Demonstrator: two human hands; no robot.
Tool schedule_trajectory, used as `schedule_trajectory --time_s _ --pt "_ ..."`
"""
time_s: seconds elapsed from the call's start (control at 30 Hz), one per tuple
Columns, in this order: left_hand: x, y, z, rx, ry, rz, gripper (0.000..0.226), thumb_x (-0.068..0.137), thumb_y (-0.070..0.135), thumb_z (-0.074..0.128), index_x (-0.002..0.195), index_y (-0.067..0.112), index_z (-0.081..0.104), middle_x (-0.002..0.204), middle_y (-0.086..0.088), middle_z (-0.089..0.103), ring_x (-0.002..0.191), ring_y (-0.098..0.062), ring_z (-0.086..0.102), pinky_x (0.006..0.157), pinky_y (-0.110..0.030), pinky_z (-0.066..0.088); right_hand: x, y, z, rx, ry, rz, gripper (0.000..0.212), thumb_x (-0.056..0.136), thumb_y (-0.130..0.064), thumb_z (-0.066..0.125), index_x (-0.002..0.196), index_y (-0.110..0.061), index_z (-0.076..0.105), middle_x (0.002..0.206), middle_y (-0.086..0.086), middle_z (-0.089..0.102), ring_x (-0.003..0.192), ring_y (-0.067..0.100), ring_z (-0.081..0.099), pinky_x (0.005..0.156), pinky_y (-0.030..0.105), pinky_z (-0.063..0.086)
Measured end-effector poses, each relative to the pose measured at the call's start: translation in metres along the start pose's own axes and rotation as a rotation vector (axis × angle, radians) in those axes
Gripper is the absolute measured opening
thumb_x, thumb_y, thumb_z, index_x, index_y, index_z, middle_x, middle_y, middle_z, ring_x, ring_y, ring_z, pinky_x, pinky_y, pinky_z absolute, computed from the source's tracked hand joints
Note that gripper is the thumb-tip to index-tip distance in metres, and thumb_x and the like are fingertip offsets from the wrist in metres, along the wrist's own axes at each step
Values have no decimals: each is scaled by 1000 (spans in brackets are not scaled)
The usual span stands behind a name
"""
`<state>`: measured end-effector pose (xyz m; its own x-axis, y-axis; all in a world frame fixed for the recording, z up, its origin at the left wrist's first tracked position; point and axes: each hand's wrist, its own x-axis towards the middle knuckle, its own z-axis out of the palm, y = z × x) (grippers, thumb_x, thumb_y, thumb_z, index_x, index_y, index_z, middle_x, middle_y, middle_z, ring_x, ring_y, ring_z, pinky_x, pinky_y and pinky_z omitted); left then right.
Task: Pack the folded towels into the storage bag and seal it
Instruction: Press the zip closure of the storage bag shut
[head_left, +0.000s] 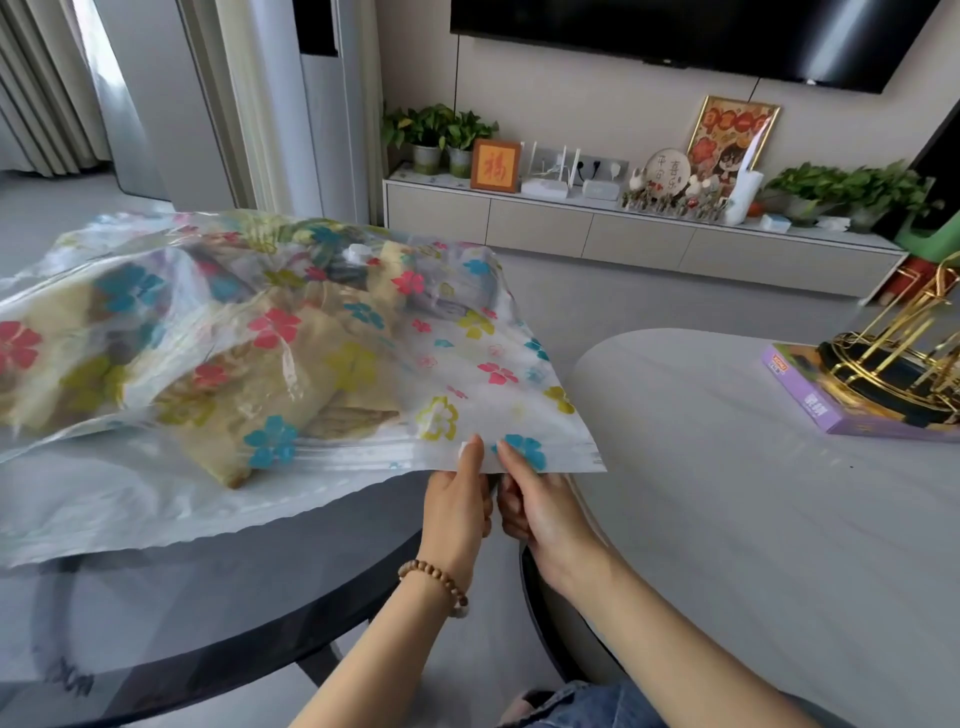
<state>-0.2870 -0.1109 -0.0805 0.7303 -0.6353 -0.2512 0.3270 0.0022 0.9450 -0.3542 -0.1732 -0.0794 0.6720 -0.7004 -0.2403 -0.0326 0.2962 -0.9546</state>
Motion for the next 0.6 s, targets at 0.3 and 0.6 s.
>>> schedule_trajectory --time_s 0.3,0.6 --pt "-4 4 -38 1 93 -50 51 92 34 52 50 21 26 42 7 22 36 -8 18 36 -19 17 3 2 -17 -23 69 75 44 91 -28 59 52 -16 41 39 -5 31 32 6 22 37 19 15" --pt "-6 17 -71 85 84 -49 57 93 43 47 44 19 31 38 5 30 34 -9 27 40 -21 23 -1 20 62 28 109 111 36 89 -41 59 60 -20 52 42 -5 40 35 9 35 37 19 28"
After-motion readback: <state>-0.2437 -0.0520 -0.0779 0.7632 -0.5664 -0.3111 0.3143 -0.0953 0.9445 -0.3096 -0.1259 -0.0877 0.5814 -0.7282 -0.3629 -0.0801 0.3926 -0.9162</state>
